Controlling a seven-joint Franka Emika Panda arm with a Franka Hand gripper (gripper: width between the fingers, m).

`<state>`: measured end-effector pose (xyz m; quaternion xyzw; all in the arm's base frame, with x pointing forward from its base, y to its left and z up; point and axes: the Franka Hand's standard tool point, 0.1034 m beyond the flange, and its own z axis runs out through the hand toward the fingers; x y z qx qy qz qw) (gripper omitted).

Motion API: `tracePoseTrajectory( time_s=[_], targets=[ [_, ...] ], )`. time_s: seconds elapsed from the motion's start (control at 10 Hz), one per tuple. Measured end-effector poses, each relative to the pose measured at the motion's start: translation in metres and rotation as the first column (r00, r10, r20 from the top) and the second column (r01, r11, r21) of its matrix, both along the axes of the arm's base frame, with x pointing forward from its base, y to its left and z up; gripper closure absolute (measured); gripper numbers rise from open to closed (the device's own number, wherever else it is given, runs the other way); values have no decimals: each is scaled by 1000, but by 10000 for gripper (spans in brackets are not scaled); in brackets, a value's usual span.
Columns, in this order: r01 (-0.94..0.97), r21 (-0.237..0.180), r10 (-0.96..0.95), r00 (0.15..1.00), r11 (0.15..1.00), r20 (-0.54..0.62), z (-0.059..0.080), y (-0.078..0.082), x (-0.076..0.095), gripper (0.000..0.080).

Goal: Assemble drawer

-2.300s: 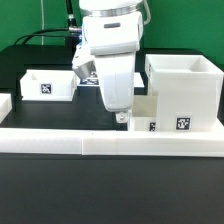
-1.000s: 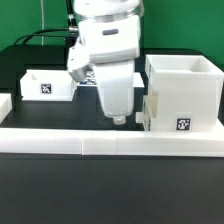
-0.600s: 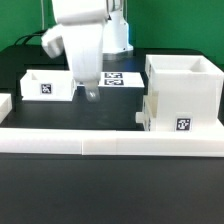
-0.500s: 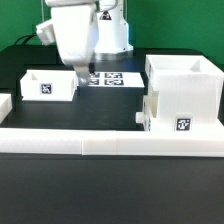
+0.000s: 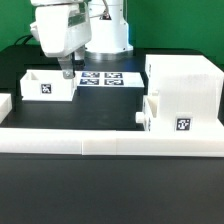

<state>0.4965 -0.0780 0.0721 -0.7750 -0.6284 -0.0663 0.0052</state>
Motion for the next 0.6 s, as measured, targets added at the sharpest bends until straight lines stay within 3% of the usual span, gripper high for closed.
tracePoseTrajectory(
  time_s=[0.3, 0.4, 0.6],
  targets=[
    [99, 10, -99, 995, 995, -11, -1, -1, -1, 151],
    [180, 17, -180, 984, 984, 0, -3, -9, -3, 151],
    [405, 28, -406, 914, 914, 23, -3, -11, -20, 151]
  ],
)
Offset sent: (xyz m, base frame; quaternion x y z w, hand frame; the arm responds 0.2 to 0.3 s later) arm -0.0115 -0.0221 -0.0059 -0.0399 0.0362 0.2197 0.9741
